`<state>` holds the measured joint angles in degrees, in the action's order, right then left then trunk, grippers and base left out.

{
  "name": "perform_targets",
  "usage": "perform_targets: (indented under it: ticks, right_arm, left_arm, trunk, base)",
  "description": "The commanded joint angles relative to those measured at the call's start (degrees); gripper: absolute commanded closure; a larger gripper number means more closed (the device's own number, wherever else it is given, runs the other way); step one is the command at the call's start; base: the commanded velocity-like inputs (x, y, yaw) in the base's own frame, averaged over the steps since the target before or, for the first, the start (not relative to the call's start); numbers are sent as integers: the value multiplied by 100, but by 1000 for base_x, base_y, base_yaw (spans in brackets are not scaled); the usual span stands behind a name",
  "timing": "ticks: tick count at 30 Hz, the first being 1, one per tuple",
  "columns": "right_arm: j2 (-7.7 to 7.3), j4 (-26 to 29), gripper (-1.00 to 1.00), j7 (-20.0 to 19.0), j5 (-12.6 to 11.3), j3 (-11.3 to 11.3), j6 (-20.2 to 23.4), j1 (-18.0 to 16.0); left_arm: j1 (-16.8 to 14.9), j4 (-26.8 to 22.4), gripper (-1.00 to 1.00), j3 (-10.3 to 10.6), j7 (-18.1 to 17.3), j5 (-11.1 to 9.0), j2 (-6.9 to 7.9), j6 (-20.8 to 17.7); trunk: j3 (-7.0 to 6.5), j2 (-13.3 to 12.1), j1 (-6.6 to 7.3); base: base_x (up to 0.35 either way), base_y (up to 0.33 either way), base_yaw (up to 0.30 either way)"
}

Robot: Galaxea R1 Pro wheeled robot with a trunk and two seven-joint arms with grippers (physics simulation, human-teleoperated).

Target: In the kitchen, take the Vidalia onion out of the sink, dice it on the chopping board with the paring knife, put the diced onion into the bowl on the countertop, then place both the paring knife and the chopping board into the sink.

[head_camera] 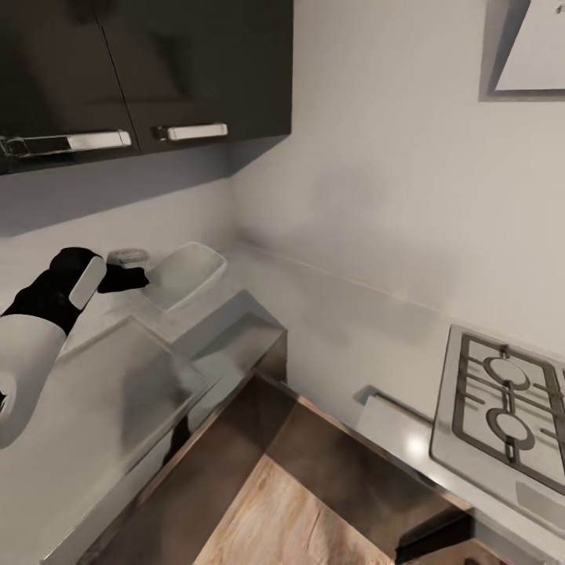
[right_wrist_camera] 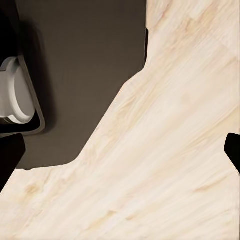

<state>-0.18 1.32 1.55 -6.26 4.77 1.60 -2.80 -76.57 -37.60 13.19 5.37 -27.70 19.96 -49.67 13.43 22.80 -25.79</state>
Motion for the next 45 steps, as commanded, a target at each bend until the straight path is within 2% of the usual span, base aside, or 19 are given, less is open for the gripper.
perform_targets:
  ticks: [1, 11, 19, 26, 45]
  right_arm:
    - [0, 9, -100, 15, -60, 50, 16, -1]
    - [0, 9, -100, 19, -59, 50, 12, -1]
    - [3, 9, -100, 20, -59, 50, -4, -1]
    - [25, 4, -100, 21, -51, 58, -262, -1]
    - [27, 3, -100, 21, -56, 59, -283, -1]
  left_arm:
    - [-7, -7, 100, 35, 52, -77, 17, -14]
    - [-5, -82, 100, 35, 52, -80, 114, -18]
    - [-7, -89, 100, 35, 52, -84, 122, -22]
    - [-6, -93, 100, 35, 52, -81, 126, -25]
    - [-7, -95, 100, 35, 52, -84, 192, -25]
  trunk:
    - [11, 12, 0]
    - [11, 12, 0]
    - [11, 12, 0]
    - [11, 12, 0]
    - [11, 12, 0]
  base:
    - [-337, 0, 275]
    - [-336, 60, 280]
    - [-330, 134, 282]
    - [-320, 149, 282]
    - [-308, 170, 282]
